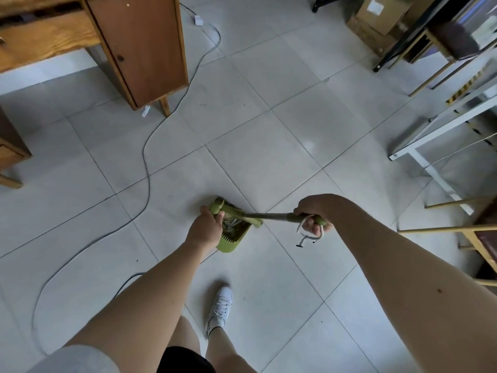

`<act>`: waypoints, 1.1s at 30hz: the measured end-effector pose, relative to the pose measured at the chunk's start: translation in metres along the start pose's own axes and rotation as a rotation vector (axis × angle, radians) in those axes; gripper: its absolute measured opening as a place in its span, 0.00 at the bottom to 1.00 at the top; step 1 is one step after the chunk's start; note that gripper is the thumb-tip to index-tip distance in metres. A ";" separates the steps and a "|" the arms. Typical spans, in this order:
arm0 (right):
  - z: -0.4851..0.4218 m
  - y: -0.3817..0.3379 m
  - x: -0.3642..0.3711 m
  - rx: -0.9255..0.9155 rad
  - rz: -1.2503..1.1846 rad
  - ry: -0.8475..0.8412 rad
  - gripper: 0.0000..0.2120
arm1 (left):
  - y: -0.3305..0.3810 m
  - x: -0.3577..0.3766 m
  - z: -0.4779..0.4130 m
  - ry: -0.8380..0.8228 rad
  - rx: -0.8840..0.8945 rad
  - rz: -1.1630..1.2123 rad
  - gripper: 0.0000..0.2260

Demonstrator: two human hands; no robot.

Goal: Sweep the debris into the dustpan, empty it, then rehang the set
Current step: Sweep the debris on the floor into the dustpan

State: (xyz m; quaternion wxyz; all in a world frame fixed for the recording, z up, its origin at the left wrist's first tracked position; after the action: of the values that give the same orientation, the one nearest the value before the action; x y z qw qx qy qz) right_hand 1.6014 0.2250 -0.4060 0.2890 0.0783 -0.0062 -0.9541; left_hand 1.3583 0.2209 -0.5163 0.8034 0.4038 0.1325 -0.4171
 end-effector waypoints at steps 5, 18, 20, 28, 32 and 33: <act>0.012 0.000 0.001 0.106 0.160 -0.028 0.14 | 0.000 -0.001 0.000 -0.006 0.003 0.016 0.18; 0.055 0.006 -0.016 0.018 0.012 -0.001 0.15 | 0.003 -0.010 0.003 -0.060 -0.028 0.035 0.19; 0.068 0.005 -0.020 0.028 0.064 0.007 0.15 | 0.003 -0.012 0.003 -0.070 -0.034 0.034 0.19; 0.084 0.007 -0.022 0.031 -0.024 -0.023 0.16 | -0.002 -0.011 0.004 -0.098 -0.023 0.051 0.17; 0.087 0.004 -0.022 0.013 -0.061 -0.019 0.15 | -0.005 -0.017 0.002 -0.112 -0.046 0.057 0.19; 0.088 0.003 -0.023 0.005 -0.074 -0.019 0.15 | -0.005 -0.017 0.002 -0.116 -0.049 0.055 0.17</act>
State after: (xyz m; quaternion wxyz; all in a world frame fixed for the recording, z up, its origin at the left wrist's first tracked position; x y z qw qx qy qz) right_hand 1.6080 0.2325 -0.3153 0.2532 0.0700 -0.0087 -0.9648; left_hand 1.3436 0.2275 -0.5078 0.8305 0.3626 0.0846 -0.4142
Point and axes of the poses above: each hand's wrist, its own z-axis away from the middle knuckle, its own x-axis out of the palm, y = z × x, the point moved 2 cm from there along -z, towards the middle knuckle, and after that the axes turned 9 degrees about -y, right-handed, at the moved point
